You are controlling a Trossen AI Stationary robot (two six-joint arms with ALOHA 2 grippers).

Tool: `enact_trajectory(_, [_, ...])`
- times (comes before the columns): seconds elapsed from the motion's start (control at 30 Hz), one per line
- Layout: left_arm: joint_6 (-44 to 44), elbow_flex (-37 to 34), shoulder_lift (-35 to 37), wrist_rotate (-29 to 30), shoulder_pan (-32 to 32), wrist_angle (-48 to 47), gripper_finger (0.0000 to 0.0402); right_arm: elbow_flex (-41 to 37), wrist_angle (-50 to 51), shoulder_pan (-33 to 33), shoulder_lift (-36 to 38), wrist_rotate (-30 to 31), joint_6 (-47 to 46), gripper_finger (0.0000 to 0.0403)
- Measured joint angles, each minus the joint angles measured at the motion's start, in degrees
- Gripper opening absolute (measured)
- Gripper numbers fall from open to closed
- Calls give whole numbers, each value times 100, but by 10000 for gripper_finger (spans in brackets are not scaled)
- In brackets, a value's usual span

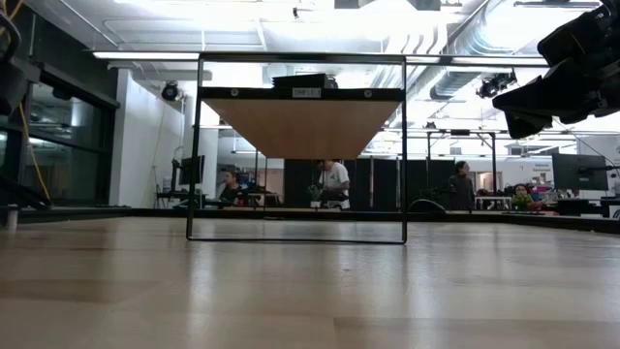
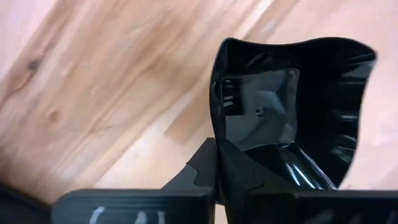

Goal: Pick & Place Mini shaped plates
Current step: Stack the distorted square plate on top of the stacked distorted square plates on the shelf

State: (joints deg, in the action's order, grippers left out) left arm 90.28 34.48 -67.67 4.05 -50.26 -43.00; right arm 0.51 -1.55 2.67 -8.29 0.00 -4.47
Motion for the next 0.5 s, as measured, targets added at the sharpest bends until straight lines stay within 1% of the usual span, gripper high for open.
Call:
enact_trajectory(0.17, [-118,247,119,414,0,25,1,0,1,0,1,0,0,5])
enact_trajectory(0.4, [-169,956,402,1108,0,-491,1,0,0,0,0,1,0,5])
enact_trajectory(0.5, [-240,1323,483,1705,0,-716,1,0,1,1,2,-1,2,5])
